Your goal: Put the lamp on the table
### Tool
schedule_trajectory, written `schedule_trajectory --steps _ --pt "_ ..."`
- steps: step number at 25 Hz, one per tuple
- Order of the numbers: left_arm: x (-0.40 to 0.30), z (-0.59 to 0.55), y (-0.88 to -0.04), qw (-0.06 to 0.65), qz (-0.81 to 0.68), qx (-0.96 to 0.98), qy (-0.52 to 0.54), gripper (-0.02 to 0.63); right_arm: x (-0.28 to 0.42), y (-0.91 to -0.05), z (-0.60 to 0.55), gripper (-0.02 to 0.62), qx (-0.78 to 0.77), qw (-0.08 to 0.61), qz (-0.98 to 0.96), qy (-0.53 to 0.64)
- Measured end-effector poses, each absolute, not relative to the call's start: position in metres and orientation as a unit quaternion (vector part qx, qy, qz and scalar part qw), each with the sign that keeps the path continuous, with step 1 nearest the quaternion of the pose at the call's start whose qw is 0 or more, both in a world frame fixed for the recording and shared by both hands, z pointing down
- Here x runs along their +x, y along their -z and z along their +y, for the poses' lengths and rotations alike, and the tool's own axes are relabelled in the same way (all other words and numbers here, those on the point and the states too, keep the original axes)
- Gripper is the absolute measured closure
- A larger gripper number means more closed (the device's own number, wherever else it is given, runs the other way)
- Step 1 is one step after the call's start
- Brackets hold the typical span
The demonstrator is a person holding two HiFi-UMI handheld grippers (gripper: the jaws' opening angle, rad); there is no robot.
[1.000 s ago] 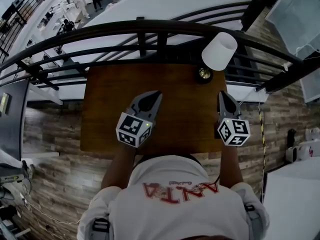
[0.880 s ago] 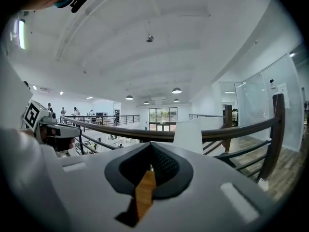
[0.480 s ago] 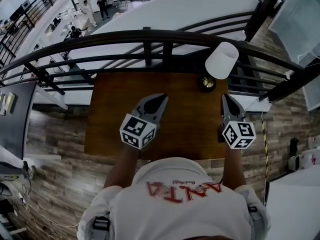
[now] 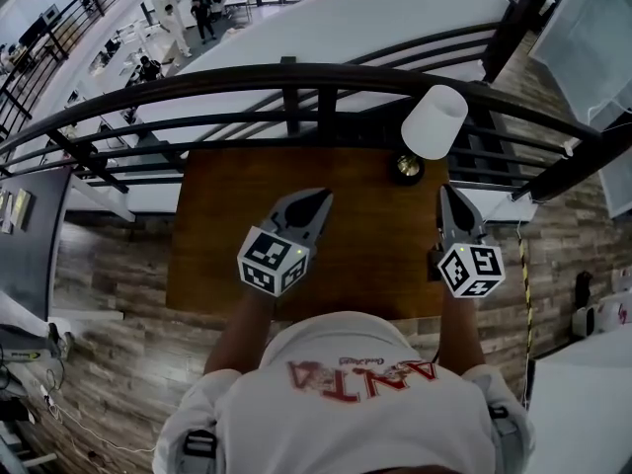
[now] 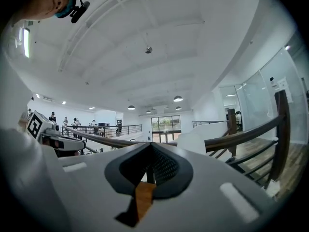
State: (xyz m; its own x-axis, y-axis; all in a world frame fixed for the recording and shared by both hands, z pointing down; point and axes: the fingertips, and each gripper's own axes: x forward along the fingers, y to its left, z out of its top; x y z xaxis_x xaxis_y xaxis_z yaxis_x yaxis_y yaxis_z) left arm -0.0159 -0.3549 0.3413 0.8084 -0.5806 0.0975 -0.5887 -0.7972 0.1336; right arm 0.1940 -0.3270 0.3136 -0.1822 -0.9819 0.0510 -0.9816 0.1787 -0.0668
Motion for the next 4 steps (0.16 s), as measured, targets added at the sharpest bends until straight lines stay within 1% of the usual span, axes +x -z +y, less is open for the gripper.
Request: schedule_trajectory --steps 4 --pt "-0.0116 -0.3547 -0.34 0.079 -0.302 0.95 -0.029 0.597 0.1911 -0.3101 -0.3278 0.594 -0.632 0.008 0.774 0.045"
